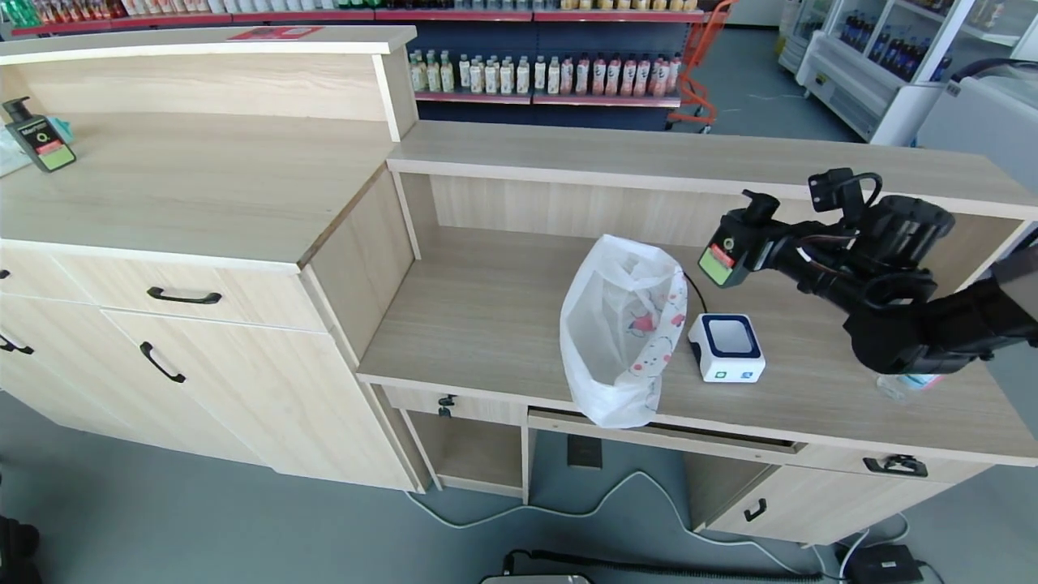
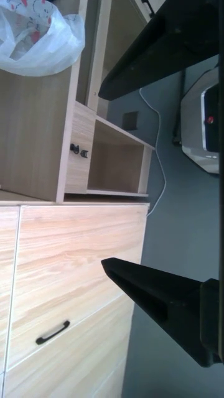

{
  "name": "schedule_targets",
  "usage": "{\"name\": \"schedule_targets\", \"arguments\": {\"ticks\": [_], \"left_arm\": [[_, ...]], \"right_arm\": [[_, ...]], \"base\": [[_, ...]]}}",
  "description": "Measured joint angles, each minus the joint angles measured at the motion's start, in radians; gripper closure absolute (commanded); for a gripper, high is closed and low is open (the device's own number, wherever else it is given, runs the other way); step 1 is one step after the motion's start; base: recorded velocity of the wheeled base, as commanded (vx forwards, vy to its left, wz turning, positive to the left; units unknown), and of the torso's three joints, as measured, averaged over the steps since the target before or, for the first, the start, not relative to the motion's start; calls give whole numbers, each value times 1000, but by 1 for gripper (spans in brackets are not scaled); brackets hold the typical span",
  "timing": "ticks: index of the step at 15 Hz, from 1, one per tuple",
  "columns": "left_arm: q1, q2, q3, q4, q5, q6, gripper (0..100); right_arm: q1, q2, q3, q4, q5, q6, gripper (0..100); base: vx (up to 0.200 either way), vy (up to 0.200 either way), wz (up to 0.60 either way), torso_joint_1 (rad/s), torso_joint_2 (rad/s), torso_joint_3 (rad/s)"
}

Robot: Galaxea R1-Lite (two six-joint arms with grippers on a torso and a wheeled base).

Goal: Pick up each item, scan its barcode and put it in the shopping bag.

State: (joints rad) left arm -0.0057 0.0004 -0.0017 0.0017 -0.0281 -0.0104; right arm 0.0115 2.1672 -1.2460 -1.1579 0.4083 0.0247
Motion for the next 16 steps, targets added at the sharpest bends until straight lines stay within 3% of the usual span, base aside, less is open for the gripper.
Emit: {"name": "schedule_targets", "arguments": {"ticks": [3,16], "left_arm": [[0,0,0,0,3,-13,0],[0,0,0,0,3,-14,0]], "right_arm": [[3,126,-16,-131,52,-21,100],[69,354,-140,-145,119,-22,100]], "base": [[0,0,0,0,0,0],[0,0,0,0,0,0]]}}
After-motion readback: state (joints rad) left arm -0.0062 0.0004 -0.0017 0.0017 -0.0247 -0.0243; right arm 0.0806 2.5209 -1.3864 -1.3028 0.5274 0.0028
